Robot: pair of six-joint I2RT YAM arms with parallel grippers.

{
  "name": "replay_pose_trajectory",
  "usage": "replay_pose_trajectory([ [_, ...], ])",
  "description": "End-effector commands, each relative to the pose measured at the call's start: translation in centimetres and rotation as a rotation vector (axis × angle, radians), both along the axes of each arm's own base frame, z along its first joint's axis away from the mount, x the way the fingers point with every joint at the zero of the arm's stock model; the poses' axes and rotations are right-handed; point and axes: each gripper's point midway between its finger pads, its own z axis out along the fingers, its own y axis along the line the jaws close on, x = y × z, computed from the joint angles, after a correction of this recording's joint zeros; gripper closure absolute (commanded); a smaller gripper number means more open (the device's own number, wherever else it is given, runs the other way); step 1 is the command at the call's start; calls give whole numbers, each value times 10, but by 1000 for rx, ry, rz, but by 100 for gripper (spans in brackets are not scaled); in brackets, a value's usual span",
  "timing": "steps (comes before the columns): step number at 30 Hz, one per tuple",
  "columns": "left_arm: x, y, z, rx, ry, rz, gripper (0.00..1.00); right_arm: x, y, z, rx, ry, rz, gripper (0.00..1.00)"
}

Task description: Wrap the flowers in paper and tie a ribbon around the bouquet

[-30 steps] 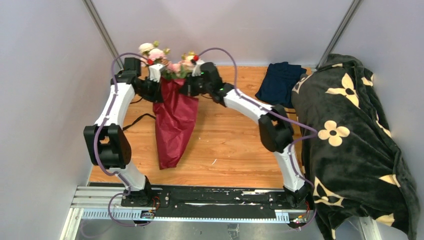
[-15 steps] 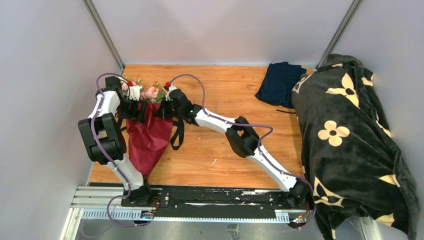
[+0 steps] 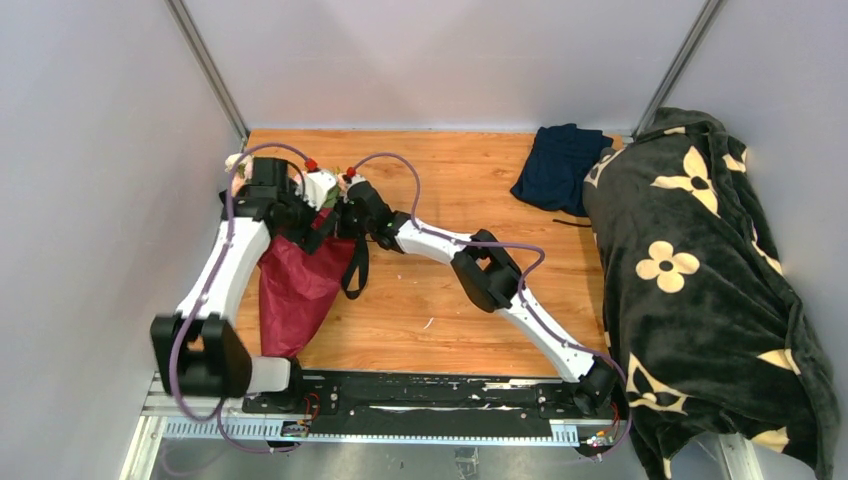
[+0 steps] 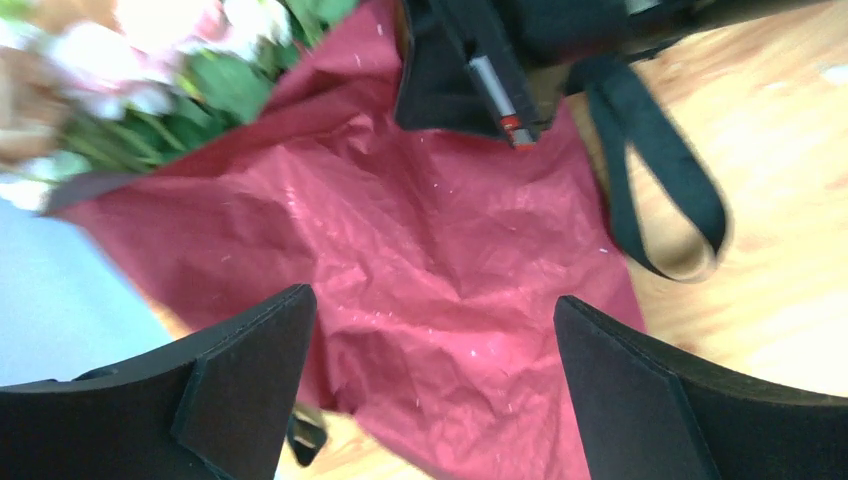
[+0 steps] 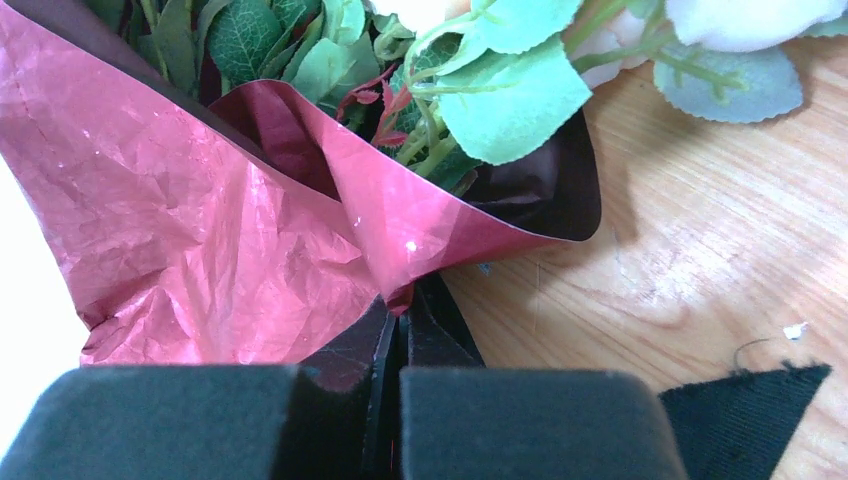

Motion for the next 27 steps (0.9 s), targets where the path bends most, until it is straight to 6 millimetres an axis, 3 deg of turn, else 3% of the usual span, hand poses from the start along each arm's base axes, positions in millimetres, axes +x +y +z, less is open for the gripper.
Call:
replay_pose_trajectory([
  [1, -2, 22, -80, 119, 170, 75, 4, 7, -8, 30, 36, 12, -22, 100],
  [5, -5, 28, -121, 150, 260, 94, 10, 5, -16, 36, -9, -2, -9, 90],
  [8, -6, 28, -144, 149, 306, 108, 10, 6, -31, 50, -54, -8, -17, 77],
  [9, -7, 29, -150, 149, 323, 111, 11, 9, -39, 66, -60, -26, -28, 72],
  [14, -13, 27, -163, 139, 363, 115, 11, 9, -111, 83, -195, -35, -148, 61],
  [16, -14, 25, -165, 129, 368, 114, 11, 2, -140, 79, -268, -45, -199, 59],
  [18, -15, 25, -167, 126, 373, 116, 12, -7, -155, 68, -318, -39, -207, 58],
  [22, -15, 26, -169, 133, 378, 118, 12, -34, -152, 33, -448, 2, -101, 39],
  [27, -15, 26, -167, 129, 370, 118, 12, -61, -120, 0, -500, 29, 42, 35],
])
